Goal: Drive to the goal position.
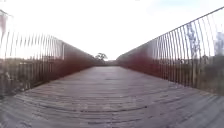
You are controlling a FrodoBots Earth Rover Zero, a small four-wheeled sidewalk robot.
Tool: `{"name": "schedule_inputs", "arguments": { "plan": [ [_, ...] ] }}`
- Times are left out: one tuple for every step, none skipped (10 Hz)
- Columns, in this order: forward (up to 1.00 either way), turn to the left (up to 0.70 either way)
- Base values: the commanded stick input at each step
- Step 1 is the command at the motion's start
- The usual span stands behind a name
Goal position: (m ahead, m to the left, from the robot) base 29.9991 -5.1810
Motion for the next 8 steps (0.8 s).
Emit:
{"name": "schedule_inputs", "arguments": {
  "plan": [
    [0.70,0.00],
    [0.70,0.00],
    [0.70,0.00],
    [0.70,0.00],
    [0.70,0.00],
    [0.70,0.00],
    [0.70,0.00],
    [0.70,0.00]
  ]
}}
